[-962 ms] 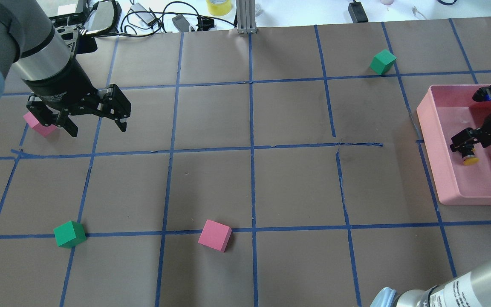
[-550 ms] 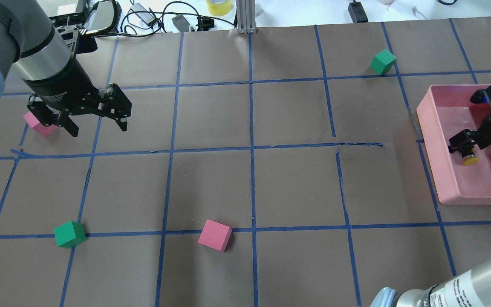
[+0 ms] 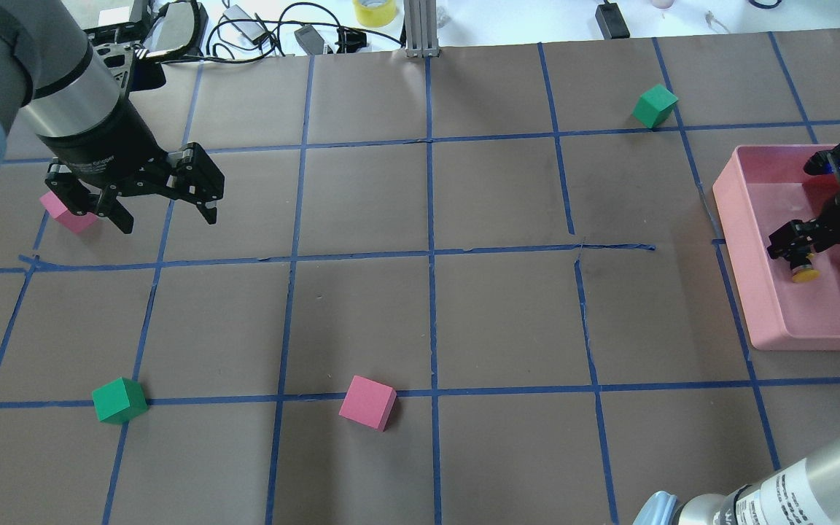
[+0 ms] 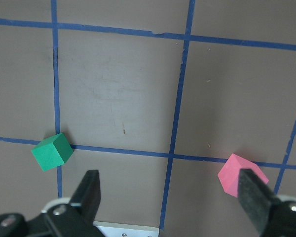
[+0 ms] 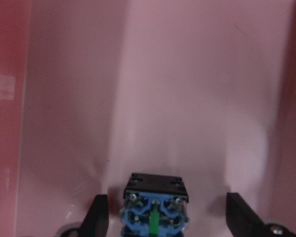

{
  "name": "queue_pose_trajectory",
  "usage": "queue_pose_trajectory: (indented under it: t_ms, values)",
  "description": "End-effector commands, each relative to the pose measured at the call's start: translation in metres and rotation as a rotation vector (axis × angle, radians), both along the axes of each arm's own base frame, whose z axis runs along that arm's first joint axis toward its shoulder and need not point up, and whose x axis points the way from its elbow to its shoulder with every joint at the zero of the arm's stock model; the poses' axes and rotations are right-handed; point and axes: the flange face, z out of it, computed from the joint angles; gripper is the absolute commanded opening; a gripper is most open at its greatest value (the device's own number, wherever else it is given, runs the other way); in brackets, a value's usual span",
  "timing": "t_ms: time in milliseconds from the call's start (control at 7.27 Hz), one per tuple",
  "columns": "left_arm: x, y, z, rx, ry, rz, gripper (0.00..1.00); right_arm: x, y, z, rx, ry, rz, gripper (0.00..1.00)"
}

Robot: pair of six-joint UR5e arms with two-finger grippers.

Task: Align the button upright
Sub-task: 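Lower the right gripper onto the push-button switch in the pink tray and close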

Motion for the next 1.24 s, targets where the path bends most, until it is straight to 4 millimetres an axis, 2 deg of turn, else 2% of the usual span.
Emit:
queue_pose_trajectory:
  t_ms: [0,138,275,550,688,825,1100]
  values:
    - [0.000,0.001,0.001,-0.001,0.001,0.000,1.00,0.004,-0.001,0.004,0.000,0.004,0.007,0.18]
    - [0.002,0.000,0.002,-0.004,-0.003,0.004,1.00,0.005,-0.001,0.005,-0.002,0.005,0.008,0.05]
    - [0.002,0.001,0.002,-0.001,-0.002,0.006,1.00,0.004,-0.002,0.006,-0.003,0.006,0.008,0.00]
    - [0.002,0.000,0.002,-0.002,-0.002,0.006,1.00,0.003,-0.004,0.013,-0.012,0.013,0.004,0.00]
    - [0.002,0.000,0.002,-0.002,-0.002,0.007,1.00,0.003,-0.004,0.029,-0.025,0.031,0.003,0.00]
    - [0.002,0.001,0.002,0.000,0.001,0.008,1.00,0.020,-0.007,0.063,-0.031,0.044,0.030,0.00]
    - [0.001,-0.001,0.000,0.002,0.001,0.008,1.00,0.070,-0.042,0.175,-0.022,0.065,0.071,0.00]
